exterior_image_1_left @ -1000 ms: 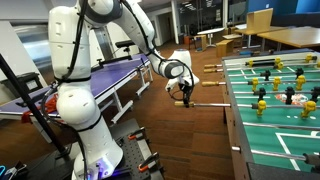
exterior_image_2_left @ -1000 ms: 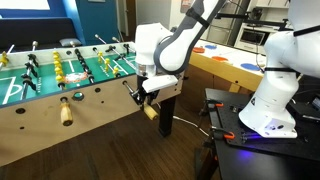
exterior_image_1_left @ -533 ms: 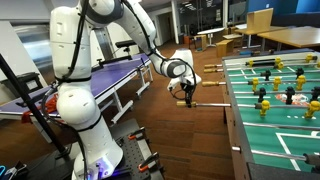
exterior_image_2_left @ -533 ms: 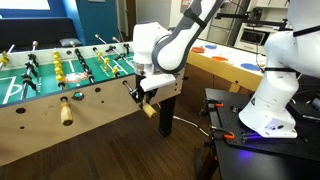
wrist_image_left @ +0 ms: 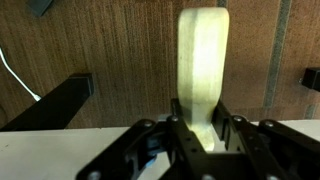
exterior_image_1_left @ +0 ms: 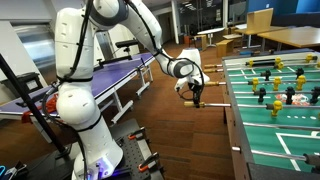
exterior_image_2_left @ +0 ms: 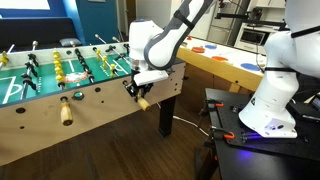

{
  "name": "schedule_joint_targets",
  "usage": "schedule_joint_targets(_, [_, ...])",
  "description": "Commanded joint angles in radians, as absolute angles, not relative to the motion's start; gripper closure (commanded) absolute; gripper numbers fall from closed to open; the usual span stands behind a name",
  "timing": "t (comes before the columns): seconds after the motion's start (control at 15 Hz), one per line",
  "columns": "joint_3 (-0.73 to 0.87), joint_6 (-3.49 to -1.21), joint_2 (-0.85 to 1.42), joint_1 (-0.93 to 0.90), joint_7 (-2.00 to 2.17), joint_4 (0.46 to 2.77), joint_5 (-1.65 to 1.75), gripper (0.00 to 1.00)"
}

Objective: Push the third rod to the right

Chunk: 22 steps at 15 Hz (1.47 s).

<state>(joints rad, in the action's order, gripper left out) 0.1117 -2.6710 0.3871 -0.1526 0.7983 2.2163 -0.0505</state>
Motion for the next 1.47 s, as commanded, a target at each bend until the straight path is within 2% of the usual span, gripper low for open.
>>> schedule_joint_targets(0.0, [0.140,-2.626,0.410,-0.113,0.765,2.161,-0.038,0.91])
schedule_joint_targets(0.67, [0.151,-2.574,0.505,-0.018,0.658,1.985,-0.074,0.91])
schedule_joint_targets(1.13, [0.157,-2.446,0.542,-0.007,0.595,1.876,-0.086,0.91])
schedule_joint_targets(1.2, [0.157,-2.429,0.544,-0.009,0.593,1.869,-0.083,0.70])
schedule_joint_targets(1.27, [0.162,-2.419,0.531,-0.017,0.600,1.873,-0.074,0.42])
schedule_joint_targets(1.33, [0.163,-2.417,0.510,-0.023,0.603,1.888,-0.071,0.42])
schedule_joint_targets(1.4, [0.167,-2.424,0.484,-0.029,0.608,1.910,-0.062,0.38])
